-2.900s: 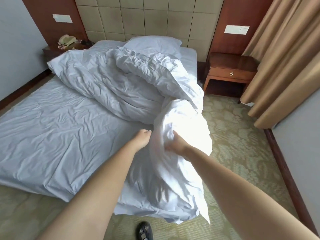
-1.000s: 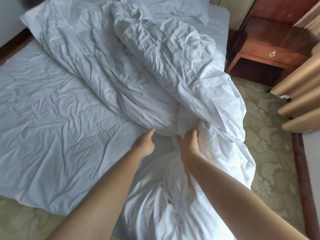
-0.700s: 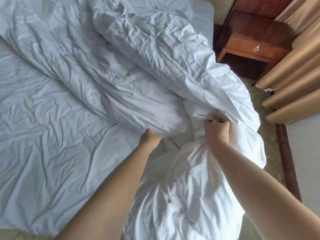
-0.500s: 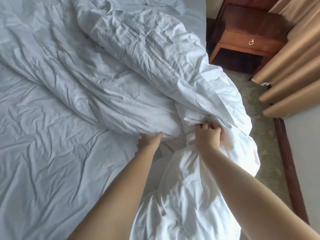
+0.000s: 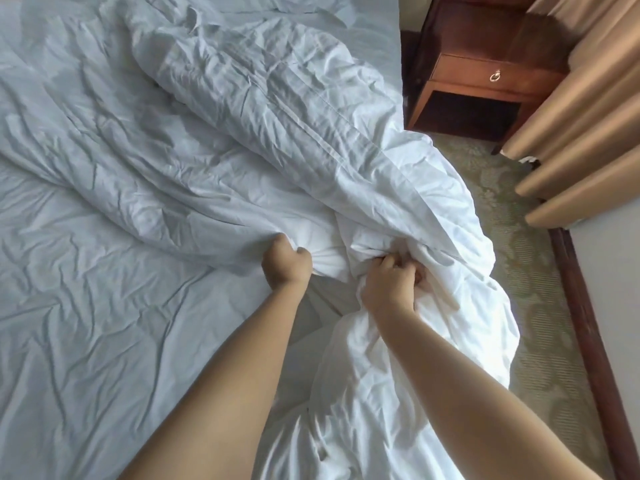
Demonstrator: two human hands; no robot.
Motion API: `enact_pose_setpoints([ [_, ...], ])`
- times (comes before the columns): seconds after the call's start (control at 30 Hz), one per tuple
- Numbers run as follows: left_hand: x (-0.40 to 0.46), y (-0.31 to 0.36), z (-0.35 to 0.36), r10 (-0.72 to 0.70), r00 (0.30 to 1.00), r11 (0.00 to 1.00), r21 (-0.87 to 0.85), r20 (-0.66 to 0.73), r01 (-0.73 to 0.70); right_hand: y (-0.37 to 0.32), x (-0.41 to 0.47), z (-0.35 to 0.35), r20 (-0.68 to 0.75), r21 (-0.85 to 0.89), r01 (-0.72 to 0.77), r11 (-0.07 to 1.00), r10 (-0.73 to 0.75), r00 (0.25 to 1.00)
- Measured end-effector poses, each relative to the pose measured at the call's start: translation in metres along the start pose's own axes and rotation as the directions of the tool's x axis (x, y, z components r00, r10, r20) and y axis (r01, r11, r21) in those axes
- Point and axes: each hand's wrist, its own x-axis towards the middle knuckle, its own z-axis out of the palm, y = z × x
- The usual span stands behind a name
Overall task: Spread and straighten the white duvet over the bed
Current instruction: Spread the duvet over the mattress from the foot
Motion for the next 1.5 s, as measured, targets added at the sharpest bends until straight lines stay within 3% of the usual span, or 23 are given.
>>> enact_pose_setpoints([
  [0.17, 0.004, 0.01, -0.084, 0.19, 0.978, 0.98, 0.081, -0.092, -0.182, -0.001, -0.03, -0.049, -0.124, 0.076, 0.126, 0.989, -0.116, 0.986],
  [0.33, 0.01, 0.054, -0.224, 0.318, 0.918, 0.947, 0.119, -0.238, -0.297, -0.002, -0.074, -0.156, -0.4, 0.147, 0.243, 0.959, -0.167, 0.901],
  [0.47, 0.011, 0.097, -0.323, 0.407, 0.835, 0.914, 0.152, -0.37, -0.377, 0.004, -0.099, -0.237, -0.589, 0.234, 0.261, 0.937, -0.076, 0.804],
  [0.6, 0.025, 0.124, -0.382, 0.479, 0.761, 0.877, 0.273, -0.438, -0.395, 0.035, -0.094, -0.254, -0.553, 0.372, 0.141, 0.918, 0.098, 0.827],
  [0.7, 0.04, 0.122, -0.38, 0.526, 0.732, 0.847, 0.347, -0.434, -0.402, 0.066, -0.079, -0.204, -0.379, 0.442, -0.05, 0.896, 0.237, 0.894],
  [0.8, 0.051, 0.099, -0.324, 0.574, 0.753, 0.804, 0.397, -0.322, -0.443, 0.058, -0.067, -0.148, -0.122, 0.437, -0.128, 0.89, 0.2, 0.972],
  [0.87, 0.054, 0.073, -0.268, 0.555, 0.817, 0.801, 0.364, -0.157, -0.475, 0.032, -0.066, -0.127, 0.008, 0.406, -0.076, 0.911, 0.079, 0.997],
  [0.97, 0.049, 0.026, -0.197, 0.465, 0.881, 0.822, 0.329, 0.084, -0.465, -0.011, -0.065, -0.108, -0.071, 0.395, 0.161, 0.905, -0.145, 0.987],
  [1.07, 0.045, -0.006, -0.173, 0.411, 0.893, 0.84, 0.305, 0.184, -0.449, -0.037, -0.062, -0.099, -0.09, 0.479, 0.272, 0.835, -0.261, 0.961],
  [1.2, 0.057, -0.017, -0.186, 0.43, 0.886, 0.864, 0.206, 0.174, -0.46, -0.069, -0.071, -0.104, -0.027, 0.691, 0.232, 0.685, -0.296, 0.955],
  [1.3, 0.059, -0.019, -0.199, 0.445, 0.881, 0.872, 0.147, 0.161, -0.467, -0.1, -0.079, -0.115, -0.035, 0.763, 0.15, 0.629, -0.191, 0.981],
  [1.43, 0.053, -0.038, -0.223, 0.502, 0.865, 0.855, 0.149, -0.004, -0.496, -0.113, -0.087, -0.156, -0.133, 0.826, 0.193, 0.53, -0.149, 0.98],
  [1.5, 0.05, -0.047, -0.24, 0.472, 0.875, 0.872, 0.204, -0.109, -0.445, -0.11, -0.096, -0.194, -0.214, 0.872, 0.242, 0.426, -0.114, 0.97],
])
